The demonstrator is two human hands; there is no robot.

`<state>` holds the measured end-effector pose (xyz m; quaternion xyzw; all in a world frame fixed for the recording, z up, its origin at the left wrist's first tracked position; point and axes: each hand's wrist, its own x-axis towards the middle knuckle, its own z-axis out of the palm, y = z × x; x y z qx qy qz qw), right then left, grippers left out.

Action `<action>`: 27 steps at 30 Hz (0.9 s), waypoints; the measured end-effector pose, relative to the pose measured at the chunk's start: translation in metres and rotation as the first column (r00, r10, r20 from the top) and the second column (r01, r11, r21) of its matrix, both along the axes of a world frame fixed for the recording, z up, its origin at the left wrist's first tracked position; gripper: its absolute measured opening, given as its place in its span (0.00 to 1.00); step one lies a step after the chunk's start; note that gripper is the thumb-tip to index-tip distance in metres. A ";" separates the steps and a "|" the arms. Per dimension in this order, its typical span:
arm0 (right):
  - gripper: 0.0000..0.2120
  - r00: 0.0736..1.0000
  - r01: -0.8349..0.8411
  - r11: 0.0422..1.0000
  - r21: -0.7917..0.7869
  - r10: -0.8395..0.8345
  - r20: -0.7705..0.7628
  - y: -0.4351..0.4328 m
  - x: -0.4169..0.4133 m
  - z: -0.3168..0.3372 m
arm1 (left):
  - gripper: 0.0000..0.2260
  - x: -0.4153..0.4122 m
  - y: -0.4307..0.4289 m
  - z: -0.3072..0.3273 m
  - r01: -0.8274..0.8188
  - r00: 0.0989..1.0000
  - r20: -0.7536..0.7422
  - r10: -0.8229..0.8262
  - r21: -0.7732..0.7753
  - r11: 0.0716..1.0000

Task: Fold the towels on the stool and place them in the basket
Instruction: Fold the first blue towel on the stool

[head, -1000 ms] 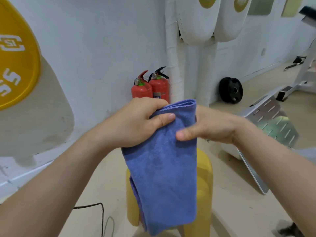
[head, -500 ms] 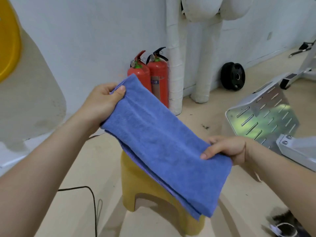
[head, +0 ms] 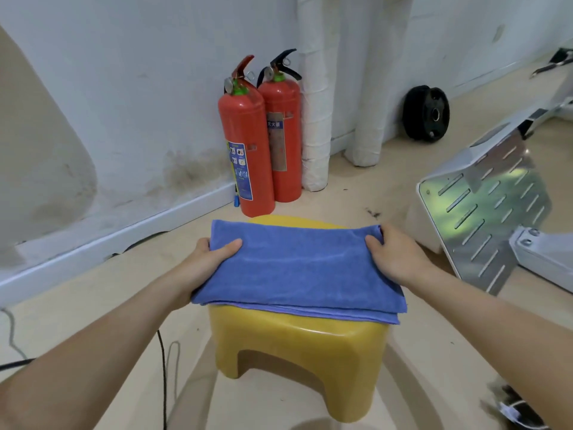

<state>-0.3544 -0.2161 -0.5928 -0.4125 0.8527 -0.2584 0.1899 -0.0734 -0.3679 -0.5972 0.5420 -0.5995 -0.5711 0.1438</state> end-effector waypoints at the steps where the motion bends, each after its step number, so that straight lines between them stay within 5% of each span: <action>1: 0.10 0.999 0.004 1.000 -0.006 -0.004 0.037 0.000 -0.001 -0.002 | 0.33 0.000 0.001 0.000 0.000 1.000 0.020 -0.001 0.023 1.000; 5: 0.09 0.997 -0.005 0.998 -0.056 0.009 0.073 -0.002 -0.003 0.001 | 0.32 0.009 0.014 -0.003 0.059 0.993 0.095 -0.067 0.078 0.995; 8: 0.12 0.997 0.023 0.994 -0.106 -0.014 0.081 -0.002 -0.008 0.004 | 0.16 0.015 0.038 0.008 0.176 0.977 0.105 -0.188 0.111 0.978; 12: 0.10 0.998 -0.017 0.995 -0.095 0.010 -0.068 0.001 -0.012 0.014 | 0.02 0.010 0.046 0.020 0.051 0.996 0.078 -0.031 -0.276 0.960; 17: 0.10 0.991 -0.025 0.997 -0.080 0.014 -0.132 0.013 -0.012 0.017 | 0.07 0.004 0.045 0.015 -0.110 0.994 -0.055 0.097 -0.358 0.927; 21: 0.09 0.999 -0.008 1.000 -0.027 0.009 0.038 0.025 -0.019 0.020 | 0.15 0.004 0.037 0.016 -0.164 0.985 -0.002 0.170 -0.281 0.946; 24: 0.05 0.937 0.042 0.999 -0.007 -0.037 0.346 0.039 -0.023 0.032 | 0.28 0.005 0.040 0.022 -0.116 0.993 -0.016 0.115 -0.146 0.983; 27: 0.09 0.814 -0.124 0.981 0.147 0.016 0.580 0.050 -0.033 0.044 | 0.32 0.004 0.050 0.023 0.086 0.991 0.125 -0.040 -0.398 0.913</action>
